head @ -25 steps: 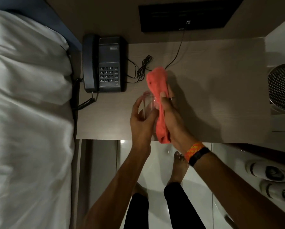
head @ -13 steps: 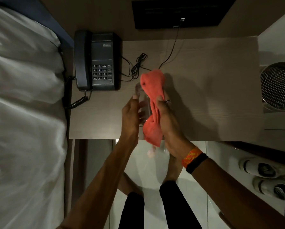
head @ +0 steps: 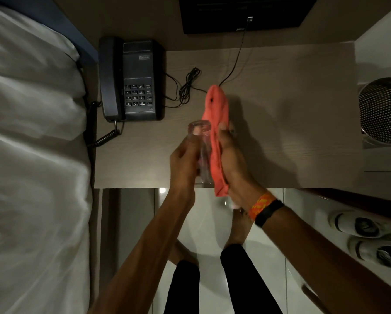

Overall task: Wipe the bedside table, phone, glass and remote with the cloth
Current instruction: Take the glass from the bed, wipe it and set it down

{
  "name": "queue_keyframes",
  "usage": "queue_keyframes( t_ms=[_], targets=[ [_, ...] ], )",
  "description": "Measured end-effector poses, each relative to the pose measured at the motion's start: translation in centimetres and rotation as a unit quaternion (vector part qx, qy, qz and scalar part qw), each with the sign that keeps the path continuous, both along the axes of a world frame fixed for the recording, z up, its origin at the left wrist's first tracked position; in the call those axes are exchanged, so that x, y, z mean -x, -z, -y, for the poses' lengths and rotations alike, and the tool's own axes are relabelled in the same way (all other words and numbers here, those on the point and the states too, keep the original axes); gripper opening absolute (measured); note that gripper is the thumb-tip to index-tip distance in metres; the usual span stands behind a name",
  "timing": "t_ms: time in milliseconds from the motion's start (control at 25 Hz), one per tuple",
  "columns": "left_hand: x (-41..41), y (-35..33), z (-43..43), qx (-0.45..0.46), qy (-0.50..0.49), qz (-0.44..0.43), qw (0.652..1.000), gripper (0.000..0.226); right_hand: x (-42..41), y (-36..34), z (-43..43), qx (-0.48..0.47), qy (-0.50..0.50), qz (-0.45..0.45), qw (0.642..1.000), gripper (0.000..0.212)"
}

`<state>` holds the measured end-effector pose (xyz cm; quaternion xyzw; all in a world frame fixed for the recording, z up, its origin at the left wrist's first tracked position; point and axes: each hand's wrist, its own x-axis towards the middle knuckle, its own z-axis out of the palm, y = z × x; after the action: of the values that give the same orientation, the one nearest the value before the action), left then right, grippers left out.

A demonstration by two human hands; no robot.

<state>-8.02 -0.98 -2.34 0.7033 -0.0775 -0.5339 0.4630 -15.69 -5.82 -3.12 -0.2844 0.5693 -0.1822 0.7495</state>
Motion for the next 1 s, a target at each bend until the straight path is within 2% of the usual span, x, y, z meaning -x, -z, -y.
queue_keyframes(
  t_ms=[120, 200, 280, 360, 480, 560, 640, 680, 720, 800, 840, 880, 920, 960, 1000],
  targets=[
    [-1.1, -0.6, 0.6, 0.0, -0.033, 0.024, 0.999, 0.028, -0.3, -1.4, -3.3, 0.001, -0.036, -0.018, 0.999, 0.039],
    [-1.0, -0.4, 0.1, -0.008, 0.008, 0.022, 1.0, 0.023, -0.2, -1.3, -2.3, -0.022, -0.017, -0.006, 1.0, 0.056],
    [-0.6, -0.5, -0.5, -0.016, 0.03, -0.009, 0.999, 0.031, -0.4, -0.8, -0.3, -0.049, 0.003, 0.027, 0.998, 0.067],
    [-0.2, -0.2, -0.5, -0.013, 0.013, -0.031, 0.999, 0.039, -0.4, -0.8, 0.4, -0.055, 0.003, 0.059, 0.997, 0.063],
    [0.2, 0.1, -0.4, -0.043, -0.028, -0.01, 0.999, 0.034, 0.7, -0.7, -1.7, -0.064, -0.024, 0.004, 0.998, 0.056],
    [0.3, 0.2, -0.4, -0.079, -0.036, -0.035, 0.996, 0.029, 1.7, -1.0, -2.6, 0.007, -0.063, -0.046, 0.997, 0.035],
    [-0.2, 0.3, -0.5, -0.08, -0.058, -0.056, 0.994, 0.028, 3.4, 0.4, -1.9, 0.146, -0.109, -0.064, 0.981, 0.038],
    [-0.7, 0.5, -0.6, -0.067, -0.098, -0.036, 0.992, 0.026, 4.3, 1.3, -1.1, 0.249, -0.162, -0.083, 0.951, 0.041],
    [-1.4, 0.6, -0.7, -0.053, -0.151, -0.003, 0.987, 0.026, 5.3, 2.5, -0.1, 0.361, -0.238, -0.122, 0.893, 0.043],
    [-3.0, 0.3, -0.9, -0.019, -0.247, 0.058, 0.967, 0.027, 7.3, 5.3, 0.3, 0.487, -0.424, -0.25, 0.722, 0.049],
    [-3.7, 0.1, -0.9, 0.0, -0.268, 0.065, 0.961, 0.029, 8.1, 6.4, 0.3, 0.525, -0.469, -0.286, 0.65, 0.053],
    [-4.1, -0.1, -0.9, 0.016, -0.259, 0.064, 0.964, 0.035, 8.7, 6.9, 0.5, 0.539, -0.476, -0.285, 0.635, 0.054],
    [-4.0, -0.2, -0.7, 0.027, -0.217, 0.058, 0.974, 0.043, 8.7, 6.4, 0.8, 0.531, -0.438, -0.272, 0.673, 0.051],
    [-3.4, -0.5, 0.0, 0.041, -0.151, 0.046, 0.987, 0.048, 8.5, 5.5, 1.4, 0.489, -0.363, -0.236, 0.757, 0.045],
    [-2.4, -0.4, 0.7, 0.056, -0.083, 0.031, 0.994, 0.048, 8.2, 4.1, 2.3, 0.398, -0.268, -0.177, 0.859, 0.039]
  ],
)
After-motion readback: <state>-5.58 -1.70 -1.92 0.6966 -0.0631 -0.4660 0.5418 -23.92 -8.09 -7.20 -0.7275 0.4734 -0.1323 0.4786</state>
